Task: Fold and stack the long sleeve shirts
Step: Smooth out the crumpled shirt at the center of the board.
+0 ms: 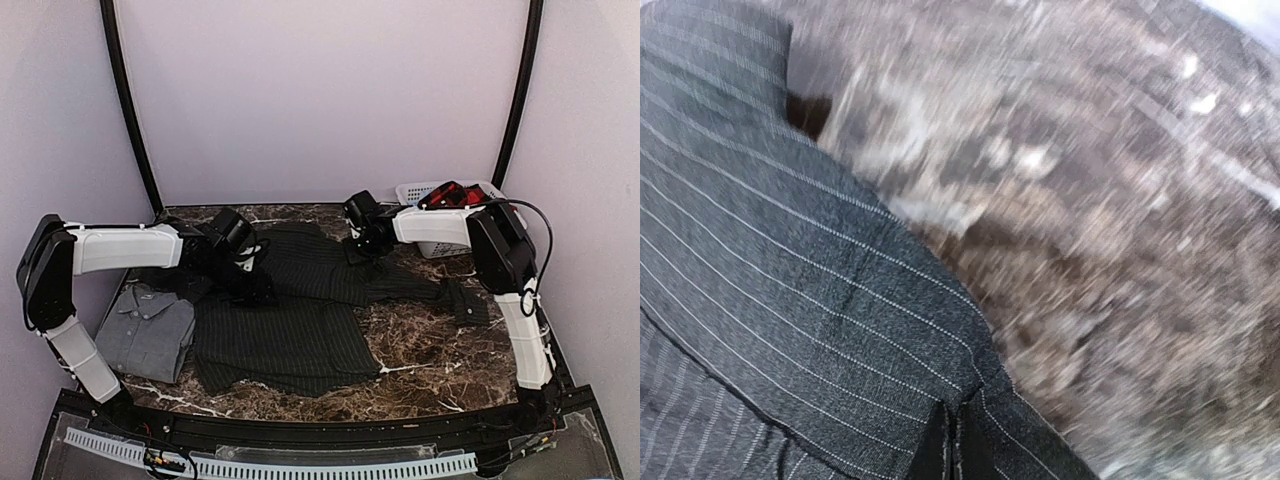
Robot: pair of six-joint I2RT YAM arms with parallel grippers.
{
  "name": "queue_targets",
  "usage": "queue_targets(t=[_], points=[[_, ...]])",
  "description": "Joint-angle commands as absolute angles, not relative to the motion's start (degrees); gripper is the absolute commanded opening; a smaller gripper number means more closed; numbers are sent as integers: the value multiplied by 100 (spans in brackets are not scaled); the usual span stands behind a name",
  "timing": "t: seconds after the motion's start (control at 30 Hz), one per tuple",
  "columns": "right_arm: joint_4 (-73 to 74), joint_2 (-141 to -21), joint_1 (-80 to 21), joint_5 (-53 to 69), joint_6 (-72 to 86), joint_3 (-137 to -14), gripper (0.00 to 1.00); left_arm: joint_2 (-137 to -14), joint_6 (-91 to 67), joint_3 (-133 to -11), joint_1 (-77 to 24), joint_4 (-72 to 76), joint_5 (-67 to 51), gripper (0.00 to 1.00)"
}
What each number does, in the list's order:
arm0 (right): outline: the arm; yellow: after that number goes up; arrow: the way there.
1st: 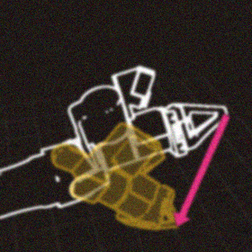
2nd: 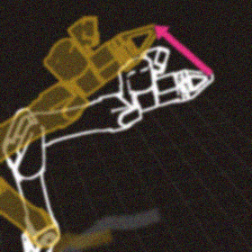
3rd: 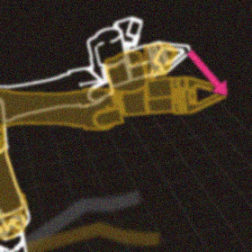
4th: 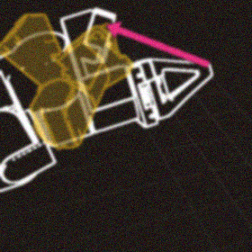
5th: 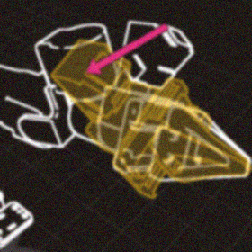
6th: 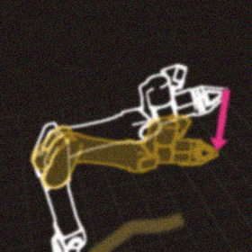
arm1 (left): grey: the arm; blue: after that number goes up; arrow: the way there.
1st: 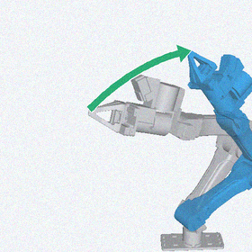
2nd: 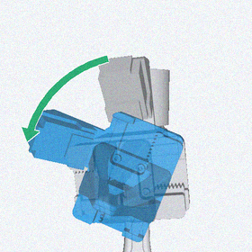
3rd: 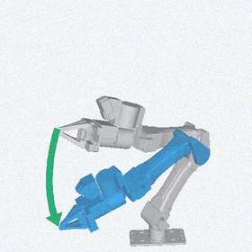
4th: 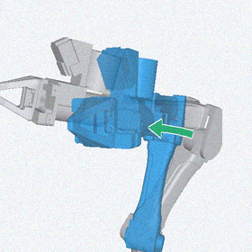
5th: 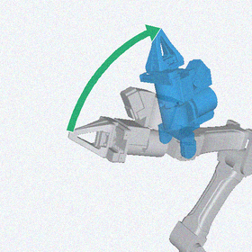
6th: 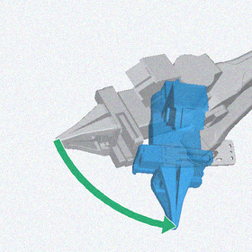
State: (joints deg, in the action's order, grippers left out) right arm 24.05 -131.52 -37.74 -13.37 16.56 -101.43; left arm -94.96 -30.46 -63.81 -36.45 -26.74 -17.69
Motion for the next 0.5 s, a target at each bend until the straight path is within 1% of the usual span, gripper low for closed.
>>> queue_targets(t=[0.0, 0.2, 0.47], points=[[2407, -12959, -3538, -1611, 1471, -10720, 0, -9613, -3051, -6544, -3722, -2622, -1913, 50], [2366, -13333, -3234, -1912, 1168, -11612, 0, -9955, -3050, -6489, -3910, -2485, -2031, 50], [1801, -14166, -2917, -2088, 711, -12567, 0, -10463, -3037, -6515, -4169, -2378, -2010, 50]])
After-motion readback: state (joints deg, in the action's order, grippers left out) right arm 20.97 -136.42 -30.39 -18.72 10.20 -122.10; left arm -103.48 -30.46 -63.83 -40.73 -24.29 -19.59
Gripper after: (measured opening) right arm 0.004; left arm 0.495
